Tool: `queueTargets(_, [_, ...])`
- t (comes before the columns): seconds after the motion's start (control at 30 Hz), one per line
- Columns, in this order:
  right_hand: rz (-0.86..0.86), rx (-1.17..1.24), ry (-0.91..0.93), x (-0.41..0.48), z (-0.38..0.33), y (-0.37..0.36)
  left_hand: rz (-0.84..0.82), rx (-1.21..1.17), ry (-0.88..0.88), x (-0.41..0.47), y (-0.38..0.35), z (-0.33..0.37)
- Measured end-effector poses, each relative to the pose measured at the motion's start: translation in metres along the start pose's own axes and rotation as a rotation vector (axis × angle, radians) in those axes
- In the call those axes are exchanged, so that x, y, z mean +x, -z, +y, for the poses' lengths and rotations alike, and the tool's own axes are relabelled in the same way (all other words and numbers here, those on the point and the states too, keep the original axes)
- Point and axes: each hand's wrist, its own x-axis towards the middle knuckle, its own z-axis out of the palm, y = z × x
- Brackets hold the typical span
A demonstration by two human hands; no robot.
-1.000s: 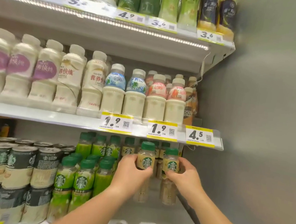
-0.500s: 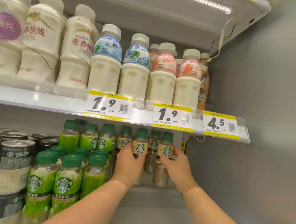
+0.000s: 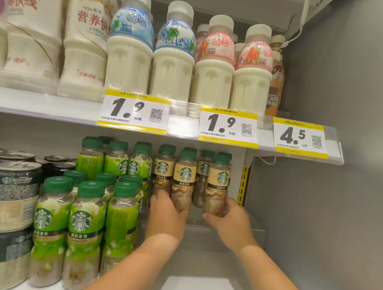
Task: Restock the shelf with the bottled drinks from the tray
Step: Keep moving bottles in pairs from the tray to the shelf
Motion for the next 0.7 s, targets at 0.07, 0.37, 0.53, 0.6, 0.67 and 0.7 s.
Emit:
queueTargets(0.07, [0.005,-0.007,-0.003,0.004,0.002,-0.003,-0.012,0.067,-0.02,0.004,-0.001,-0.003])
queueTargets(0.37, [0.029,-0.108,-0.034,0.022,0.007,-0.028,0.019,0.248,-0.119,0.02,-0.014,-0.005])
queueTargets(0.53, [0.067,-0.183,-0.033,0.025,0.005,-0.035,0.026,0.425,-0.197,0.032,-0.018,-0.005])
queueTargets(0.6, [0.064,-0.219,-0.033,0.026,0.004,-0.036,0.026,0.477,-0.219,0.035,-0.018,-0.006])
queueTargets(0.67, [0.068,-0.265,-0.025,0.025,0.003,-0.036,0.023,0.51,-0.238,0.038,-0.018,-0.006])
queueTargets(0.7, [0.069,-0.287,-0.021,0.024,0.003,-0.037,0.021,0.521,-0.248,0.038,-0.019,-0.006])
